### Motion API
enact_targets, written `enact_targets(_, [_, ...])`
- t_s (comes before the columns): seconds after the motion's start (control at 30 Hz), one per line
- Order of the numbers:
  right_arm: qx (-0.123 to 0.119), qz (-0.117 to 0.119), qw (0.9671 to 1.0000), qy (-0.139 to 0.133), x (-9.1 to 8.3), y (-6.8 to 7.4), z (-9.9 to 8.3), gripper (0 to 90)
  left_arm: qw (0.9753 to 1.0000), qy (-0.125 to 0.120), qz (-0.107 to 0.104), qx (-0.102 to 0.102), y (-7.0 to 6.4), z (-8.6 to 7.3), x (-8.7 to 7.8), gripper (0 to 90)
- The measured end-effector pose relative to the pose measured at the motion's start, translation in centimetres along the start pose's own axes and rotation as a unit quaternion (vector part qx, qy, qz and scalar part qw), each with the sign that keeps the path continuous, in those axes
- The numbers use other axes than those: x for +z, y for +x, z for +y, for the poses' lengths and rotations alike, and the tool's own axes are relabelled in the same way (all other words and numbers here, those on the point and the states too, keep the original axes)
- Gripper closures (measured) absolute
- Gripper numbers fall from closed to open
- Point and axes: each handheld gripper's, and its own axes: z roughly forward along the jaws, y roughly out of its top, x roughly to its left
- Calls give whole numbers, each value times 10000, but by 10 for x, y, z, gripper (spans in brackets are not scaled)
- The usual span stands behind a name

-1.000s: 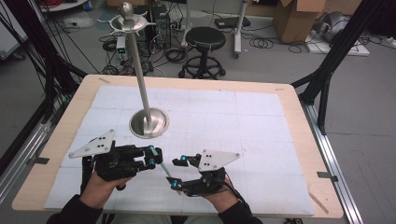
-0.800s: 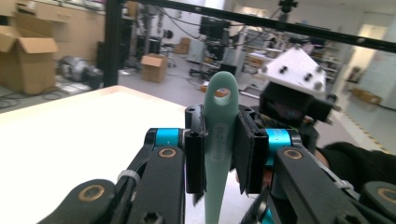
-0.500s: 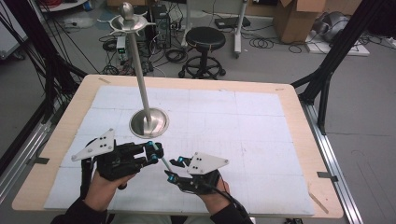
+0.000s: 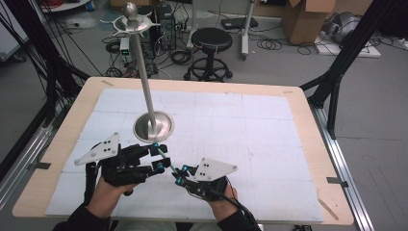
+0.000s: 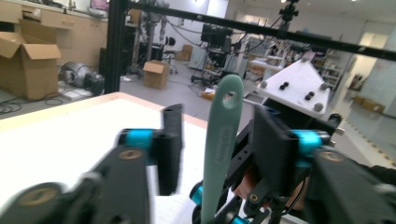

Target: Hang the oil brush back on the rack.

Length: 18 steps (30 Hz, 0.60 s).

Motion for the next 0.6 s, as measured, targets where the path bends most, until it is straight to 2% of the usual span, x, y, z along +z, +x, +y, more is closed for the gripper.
enact_targets(0.1, [129, 370, 9991, -142, -1, -3, 0, 837, 9998, -42, -206, -50, 1, 0, -2, 453])
enact_targets(0.2, [283, 791, 9960, -313, -4, -6, 0, 837, 9988, -51, -481, -39, 1, 0, -4, 446])
enact_targets(0.27, [387, 1152, 9915, -476, -5, -9, 0, 837, 9977, -57, -680, -58, 1, 0, -4, 451])
enact_targets(0.33, [492, 1524, 9852, -604, -6, -12, -1, 837, 9964, -32, -845, -72, 1, -1, -3, 456])
enact_targets(0.5, [571, 2009, 9752, -730, -5, -14, 0, 836, 9930, -46, -1170, -183, 1, -2, -1, 529])
enact_targets(0.6, [585, 2155, 9721, -720, -4, -14, 0, 837, 9903, -86, -1379, -178, 1, -2, -1, 573])
